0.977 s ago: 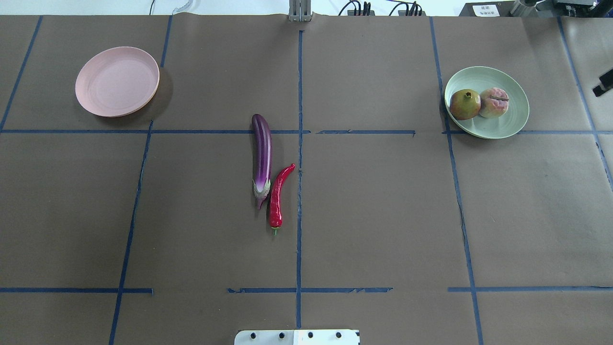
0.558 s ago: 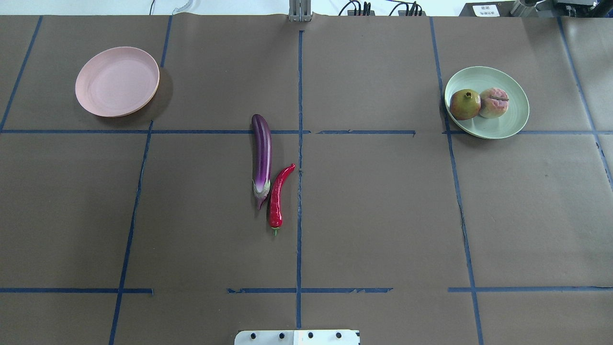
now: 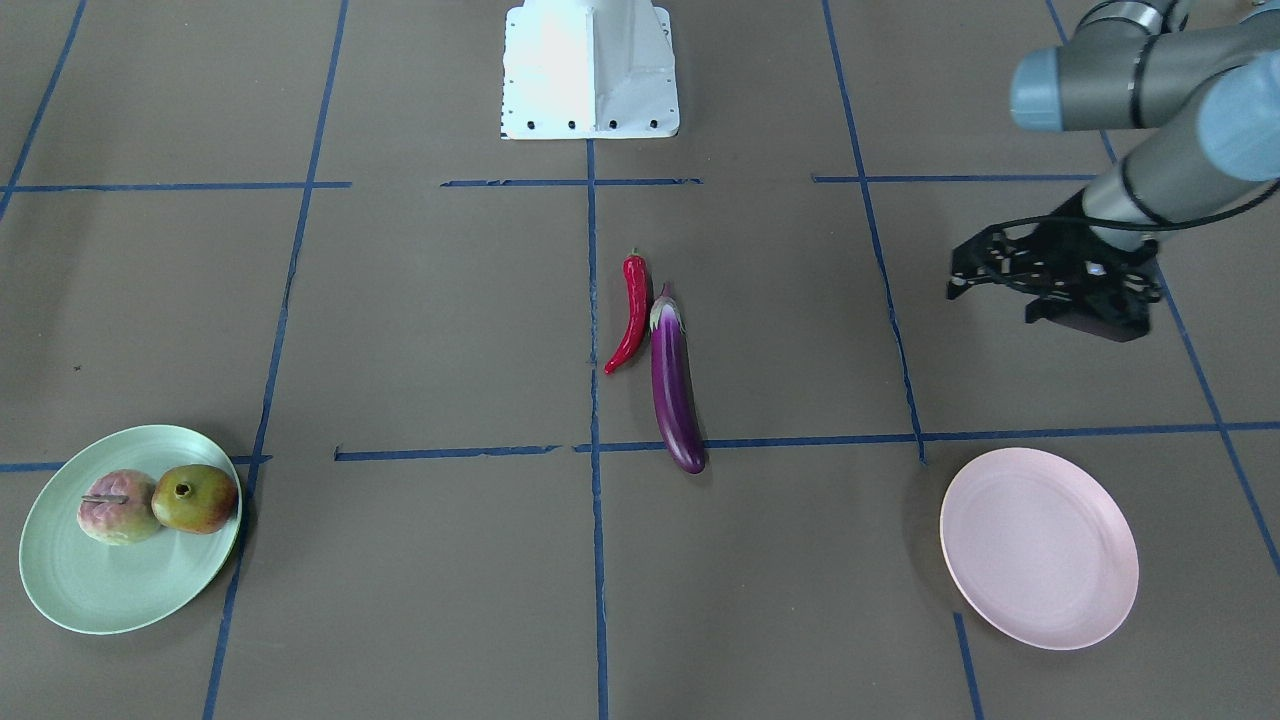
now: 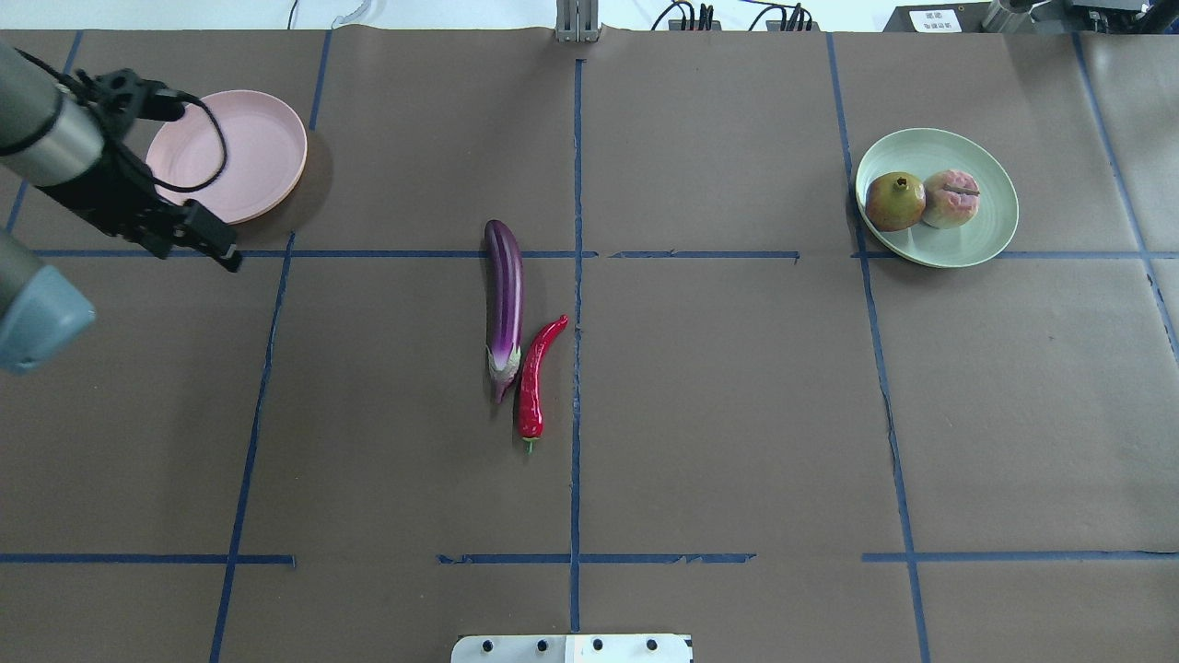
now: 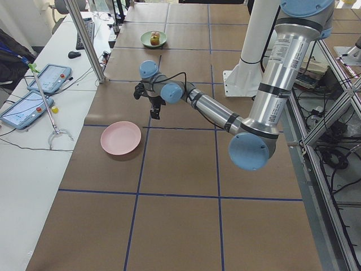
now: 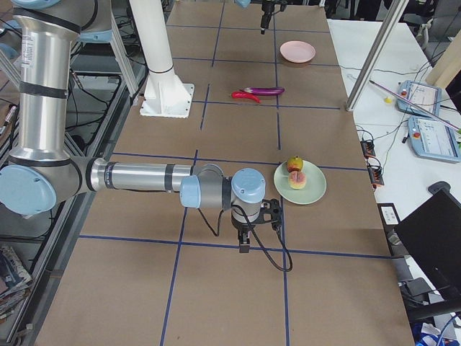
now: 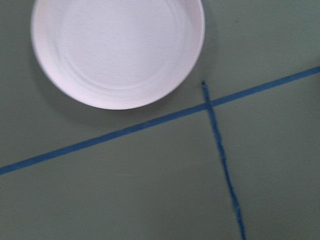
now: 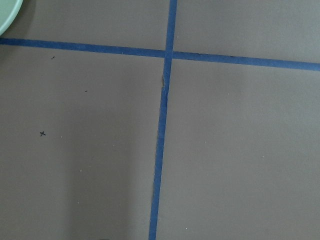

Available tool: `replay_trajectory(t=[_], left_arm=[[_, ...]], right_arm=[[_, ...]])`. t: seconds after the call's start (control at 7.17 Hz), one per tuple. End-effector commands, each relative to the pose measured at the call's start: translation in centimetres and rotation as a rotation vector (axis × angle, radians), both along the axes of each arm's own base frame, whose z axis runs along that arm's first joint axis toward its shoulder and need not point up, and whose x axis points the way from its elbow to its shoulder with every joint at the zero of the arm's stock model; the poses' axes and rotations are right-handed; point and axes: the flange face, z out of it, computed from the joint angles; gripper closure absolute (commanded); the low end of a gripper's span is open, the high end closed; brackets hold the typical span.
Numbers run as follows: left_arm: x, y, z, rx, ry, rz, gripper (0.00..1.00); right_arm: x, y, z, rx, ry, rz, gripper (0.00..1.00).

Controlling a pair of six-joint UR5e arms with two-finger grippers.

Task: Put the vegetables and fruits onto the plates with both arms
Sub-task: 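Move the left gripper over the purple eggplant and grasp it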

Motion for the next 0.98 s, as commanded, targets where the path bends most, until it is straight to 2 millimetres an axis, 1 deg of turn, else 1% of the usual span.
replay_trajectory(t=[0.0, 0.14, 0.28, 0.42, 0.7, 0.84], left_arm=[[15.2, 3.6, -7.3, -0.092, -0.069, -0.141, 0.0], [20.0, 3.0, -10.4, -0.131, -0.082, -0.214, 0.0], [24.1, 2.8, -12.4, -0.153, -0.102, -0.247, 0.0], [26.0, 2.4, -13.0, -0.121, -0.111, -0.274, 0.0], [27.8, 1.2, -12.3, -0.135, -0.056, -0.317, 0.14], [28.4, 0.8, -12.4, -0.138, -0.062, -0.317, 0.18]], right_arm=[[0.0, 0.0, 0.0, 0.0, 0.0, 0.0, 0.0], [0.0, 0.0, 0.0, 0.0, 0.0, 0.0, 0.0], [0.0, 0.0, 0.0, 0.001, 0.0, 0.0, 0.0], [0.0, 0.0, 0.0, 0.0, 0.0, 0.0, 0.0], [0.0, 0.2, 0.2, -0.005, 0.0, -0.001, 0.0], [0.0, 0.3, 0.3, -0.006, 0.0, -0.001, 0.0]])
